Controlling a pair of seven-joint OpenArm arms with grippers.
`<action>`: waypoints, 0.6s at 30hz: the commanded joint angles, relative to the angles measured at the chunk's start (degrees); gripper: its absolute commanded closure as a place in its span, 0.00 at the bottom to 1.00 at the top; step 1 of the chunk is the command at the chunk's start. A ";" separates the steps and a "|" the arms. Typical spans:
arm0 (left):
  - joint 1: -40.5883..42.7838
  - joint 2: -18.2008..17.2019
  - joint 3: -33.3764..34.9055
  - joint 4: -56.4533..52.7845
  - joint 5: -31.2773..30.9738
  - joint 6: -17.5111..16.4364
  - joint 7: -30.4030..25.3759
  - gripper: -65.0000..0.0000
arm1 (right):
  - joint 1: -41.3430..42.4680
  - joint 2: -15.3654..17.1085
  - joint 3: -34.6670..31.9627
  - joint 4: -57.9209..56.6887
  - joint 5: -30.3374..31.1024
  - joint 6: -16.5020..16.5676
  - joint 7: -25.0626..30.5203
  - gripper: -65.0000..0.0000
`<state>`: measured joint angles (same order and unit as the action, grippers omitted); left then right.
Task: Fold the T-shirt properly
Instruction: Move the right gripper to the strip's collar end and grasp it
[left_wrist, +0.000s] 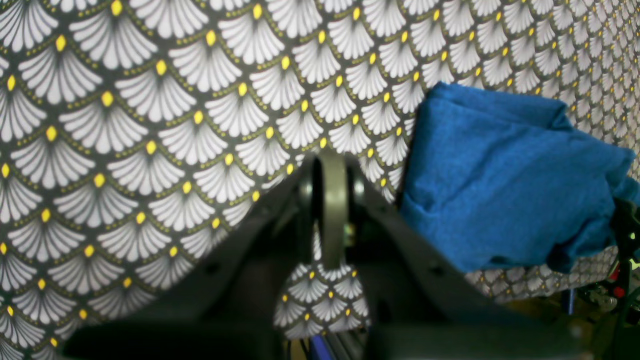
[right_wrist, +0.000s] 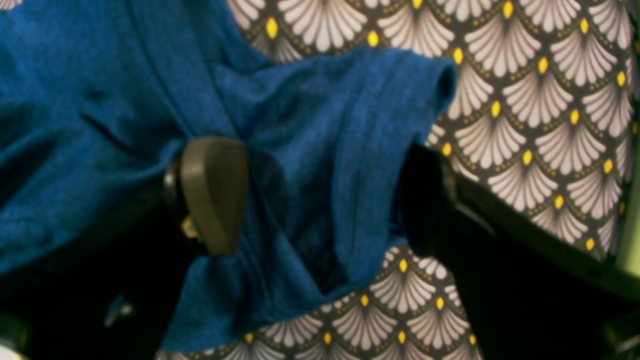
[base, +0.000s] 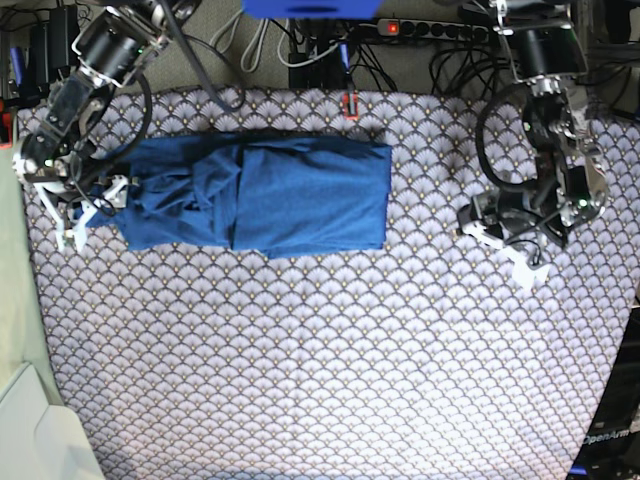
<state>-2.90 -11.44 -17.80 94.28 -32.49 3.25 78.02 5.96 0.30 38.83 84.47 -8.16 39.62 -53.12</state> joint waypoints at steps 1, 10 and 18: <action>-1.02 -0.65 -0.09 1.15 -0.70 0.14 -0.17 1.00 | 0.42 -0.25 -0.19 0.15 -0.06 0.38 -0.81 0.30; -1.02 -0.65 -0.09 1.15 -0.70 0.14 -0.17 1.00 | 0.59 -0.25 -0.46 0.15 -0.06 0.38 -0.99 0.52; -0.40 -1.52 -0.97 1.15 -0.70 0.14 -0.17 1.00 | 0.42 -1.66 -0.54 0.41 -0.06 0.38 -1.43 1.00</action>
<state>-2.44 -12.10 -18.33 94.28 -32.67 3.25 78.06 6.13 -1.26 38.30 84.62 -7.27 39.79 -53.28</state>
